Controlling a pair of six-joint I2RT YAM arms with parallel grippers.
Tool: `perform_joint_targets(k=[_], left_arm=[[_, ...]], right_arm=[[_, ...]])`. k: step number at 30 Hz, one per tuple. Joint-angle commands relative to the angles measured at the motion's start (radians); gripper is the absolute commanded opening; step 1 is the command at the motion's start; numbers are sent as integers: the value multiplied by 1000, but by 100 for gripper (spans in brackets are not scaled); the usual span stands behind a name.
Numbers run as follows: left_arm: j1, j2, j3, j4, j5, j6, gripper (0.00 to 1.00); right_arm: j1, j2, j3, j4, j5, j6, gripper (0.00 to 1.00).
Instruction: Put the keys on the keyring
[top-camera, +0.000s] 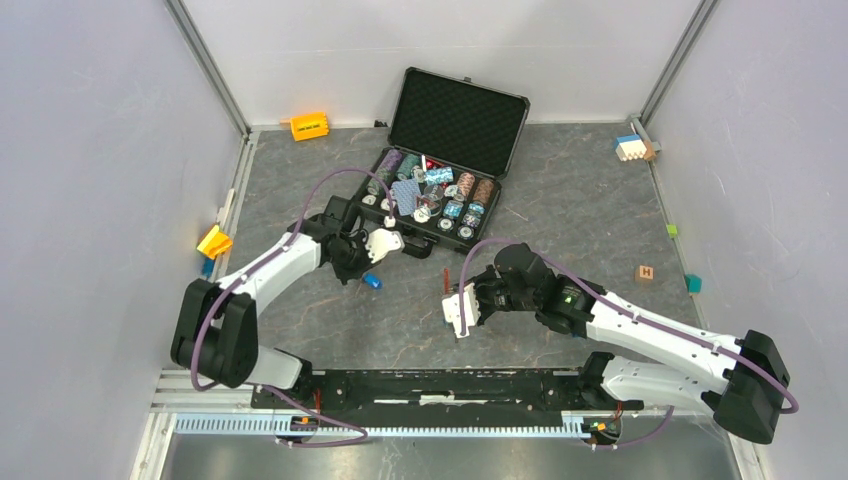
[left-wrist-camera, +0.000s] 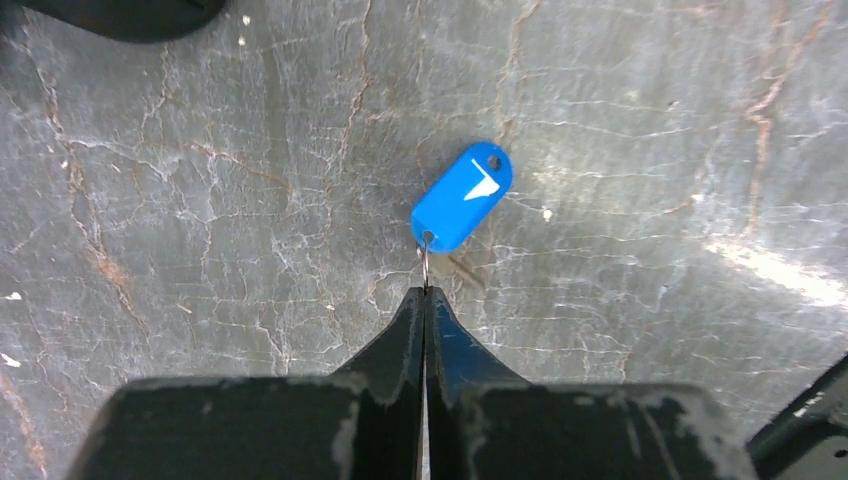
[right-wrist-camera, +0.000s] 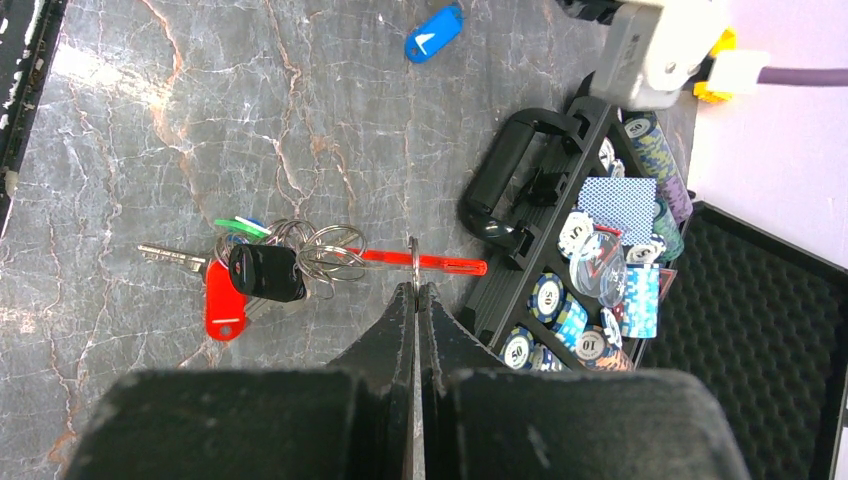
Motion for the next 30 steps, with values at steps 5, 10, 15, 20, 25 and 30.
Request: perform_joint_targets(k=[5,10,15,20,25,30], left_arm=[[4,-67,31,-32,136,-4,2],[3,-92,12,-16,234,-11,2],[4,-147,-23,27,302,-11,2],[3,-85,-2,21,275,-2,2],[3,59,77,-22,258,-18,2],[2,85,82,-23,272,-32,2]], right_arm=[[-3,-3,48,27,-18,-1,0],[-10,-8,49,25,-26,2,0],[-15,-9,50,25,-36,4,0],[-15,-4,51,22,-42,5,0],[-16,-3,52,21,-37,4,0],[-21,-6,50,23,-39,5,0]])
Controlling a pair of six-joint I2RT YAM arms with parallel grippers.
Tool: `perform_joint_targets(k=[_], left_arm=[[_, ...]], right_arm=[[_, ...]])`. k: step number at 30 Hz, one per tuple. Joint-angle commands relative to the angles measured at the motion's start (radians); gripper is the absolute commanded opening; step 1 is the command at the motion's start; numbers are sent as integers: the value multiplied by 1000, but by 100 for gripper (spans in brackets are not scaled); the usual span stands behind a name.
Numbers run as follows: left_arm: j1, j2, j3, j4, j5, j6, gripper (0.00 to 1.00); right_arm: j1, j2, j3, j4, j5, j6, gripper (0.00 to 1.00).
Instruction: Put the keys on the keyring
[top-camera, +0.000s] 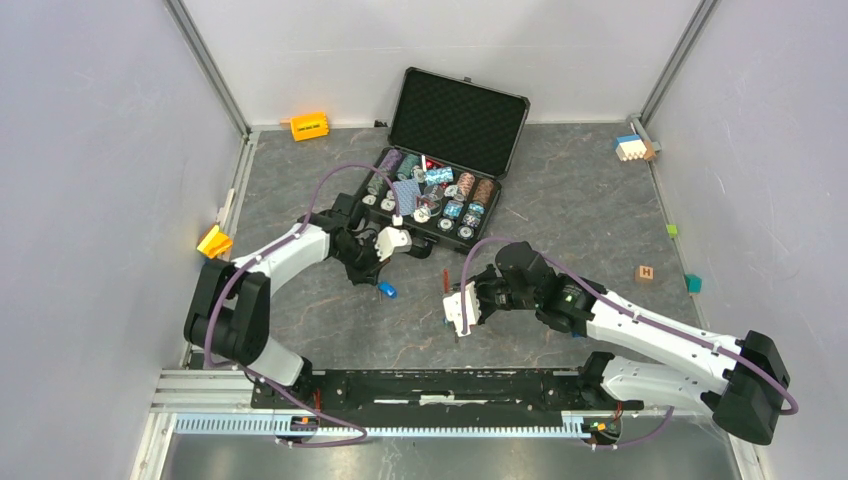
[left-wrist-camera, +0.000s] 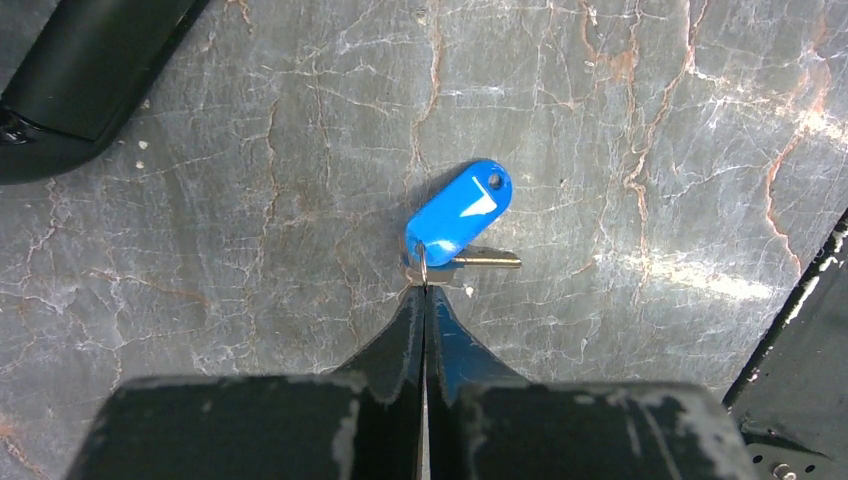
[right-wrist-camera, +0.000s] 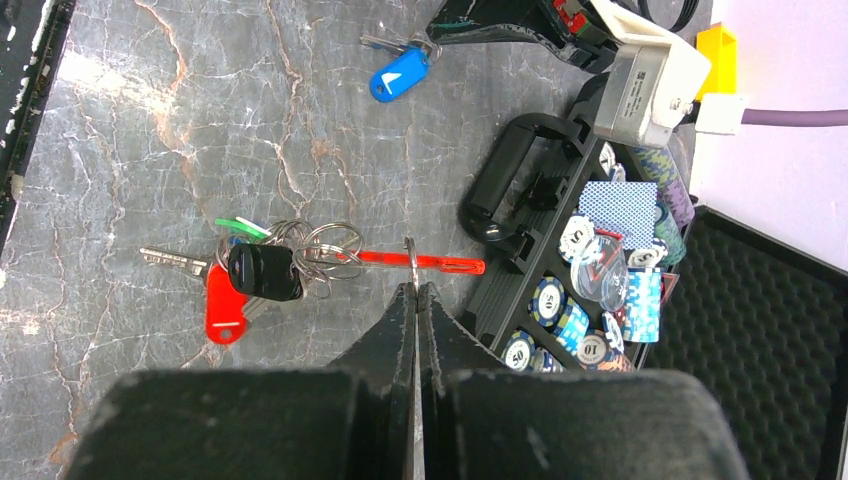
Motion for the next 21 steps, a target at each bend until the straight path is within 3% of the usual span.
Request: perform_joint_targets(k=[1,16,21], left_arm=[[3,-4,35,-13,19,-27,2],[3,78,46,11,-56,-36,13],[3,35,29,8,-72,-23,26]], right_arm=[[-7,-4,46,24,-15,3,0],[-6,3,46,24,-17,3,0],[-6,10,44,23,-17,1,0]])
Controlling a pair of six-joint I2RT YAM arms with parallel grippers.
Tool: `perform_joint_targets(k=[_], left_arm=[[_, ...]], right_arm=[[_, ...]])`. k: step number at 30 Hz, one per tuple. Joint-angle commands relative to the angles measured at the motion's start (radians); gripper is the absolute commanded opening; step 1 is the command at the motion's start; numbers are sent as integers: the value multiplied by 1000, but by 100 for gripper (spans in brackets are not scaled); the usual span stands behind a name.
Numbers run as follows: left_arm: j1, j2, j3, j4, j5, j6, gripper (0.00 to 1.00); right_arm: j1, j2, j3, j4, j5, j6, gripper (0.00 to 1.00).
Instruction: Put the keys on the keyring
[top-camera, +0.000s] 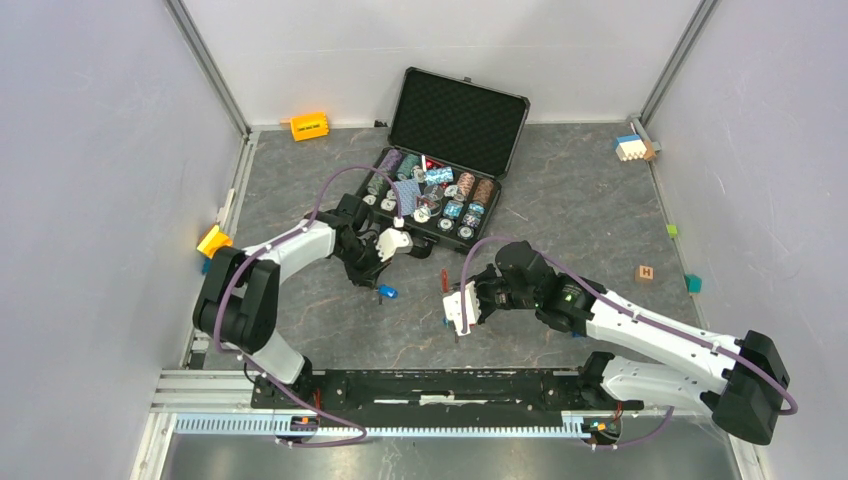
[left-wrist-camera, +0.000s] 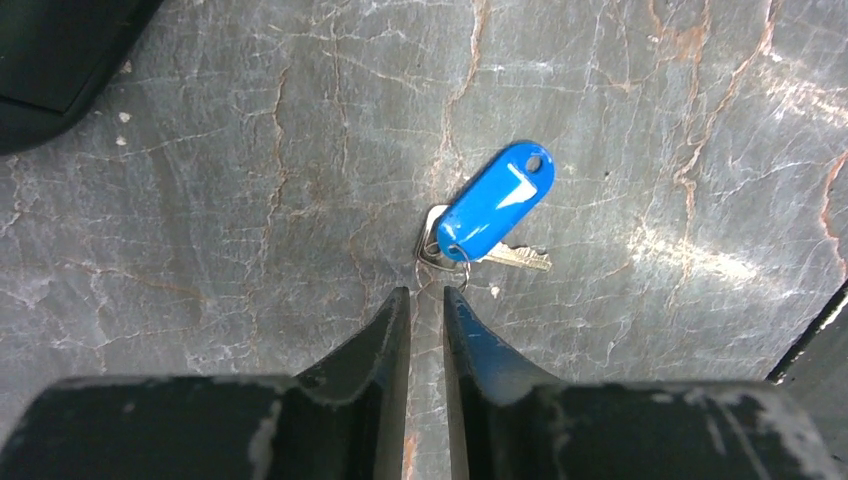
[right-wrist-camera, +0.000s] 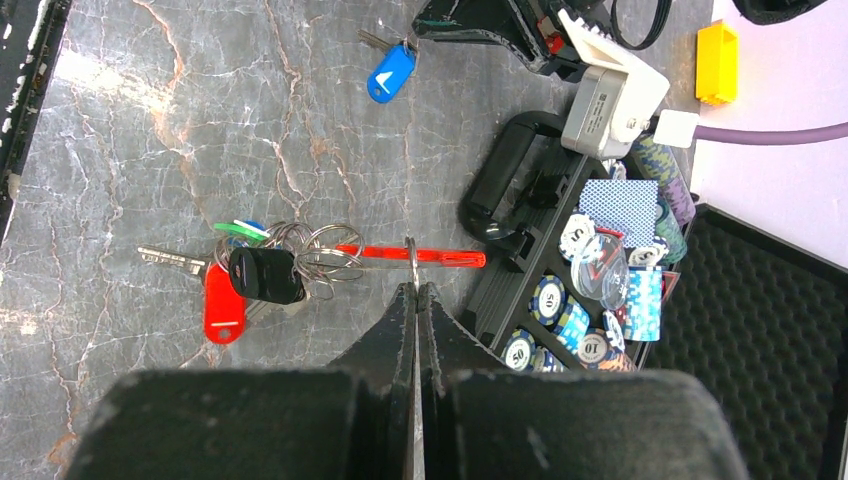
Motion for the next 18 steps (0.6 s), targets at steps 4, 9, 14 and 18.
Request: perform_joint_targets(k=[4,9,14,18], left_arm=[[4,-106,-24,7,-36,60,35],[6,-200,-132,90,-26,240,45],[5,-192,-165,116,11,408,58],[3,-180,-197,200,10,507,59]], right_arm=[[-3,11,44,22,-18,0,0],[-2,19,45,21,-15,-1,0],[-2,21,47,16,-15,-1,0],[-3,17,47,14,-14,-1,0]])
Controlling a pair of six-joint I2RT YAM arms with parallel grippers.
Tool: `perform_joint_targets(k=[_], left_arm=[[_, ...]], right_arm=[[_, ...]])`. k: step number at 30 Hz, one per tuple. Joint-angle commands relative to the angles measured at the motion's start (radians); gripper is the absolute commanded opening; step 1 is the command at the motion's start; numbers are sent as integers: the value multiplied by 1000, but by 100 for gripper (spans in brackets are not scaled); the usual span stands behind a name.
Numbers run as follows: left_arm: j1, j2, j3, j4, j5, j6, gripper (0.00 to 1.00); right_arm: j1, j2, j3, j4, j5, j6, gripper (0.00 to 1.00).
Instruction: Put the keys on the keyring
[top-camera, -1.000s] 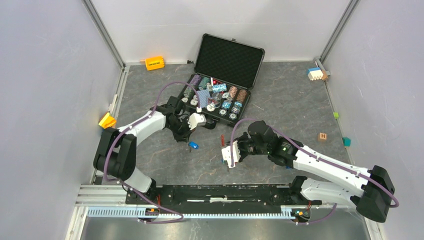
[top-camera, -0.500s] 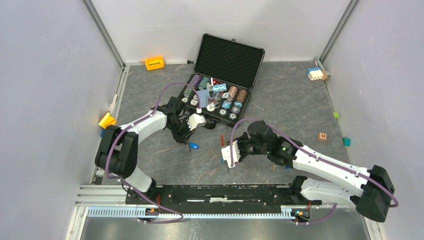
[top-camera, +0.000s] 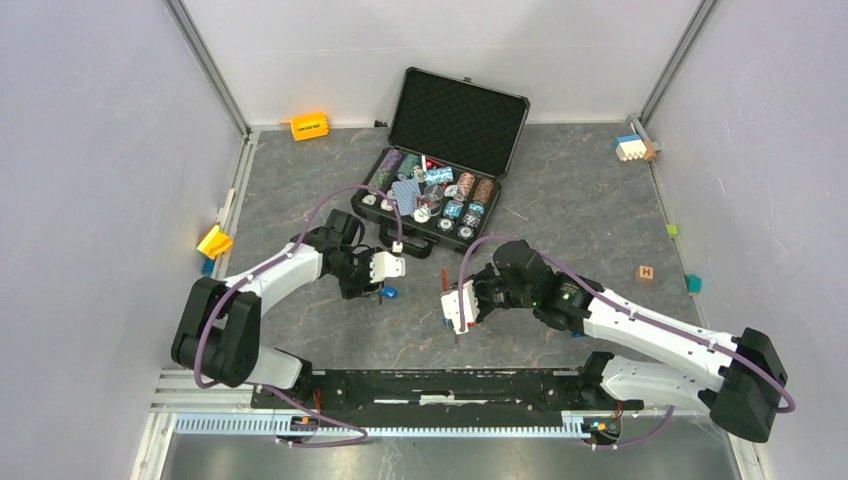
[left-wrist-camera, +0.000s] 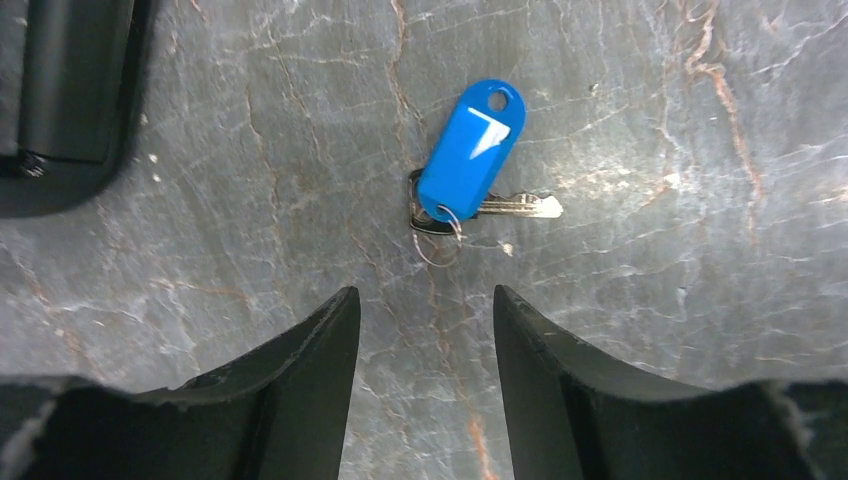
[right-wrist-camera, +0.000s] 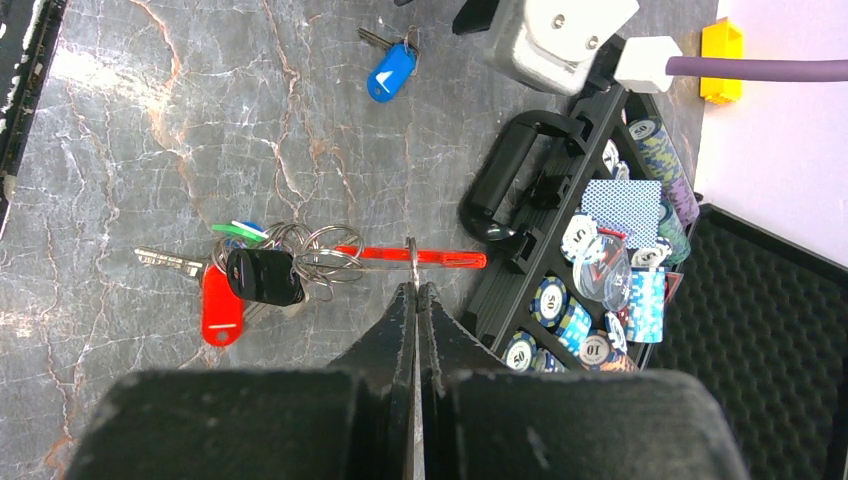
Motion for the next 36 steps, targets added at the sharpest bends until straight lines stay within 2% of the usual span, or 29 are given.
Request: perform_joint_targets(k=[1,7,22,30,36], left_arm=[[2,14,-26,119,31,205,59],[2,80,11,80,60,309,58],[-13,119,28,-13,110,370,50],[-13,102,9,-24,112,393,51],[-22,132,39,-24,96,396,43]], right_arm=[[-2,-1,40,11,-14,-1,0],[-3,-2,38,10,-14,-2,0],[-3,1,35,11,-14,-2,0],[-3,6,35,12,-14,-2,0],[-3,6,37,12,-15,0,0]])
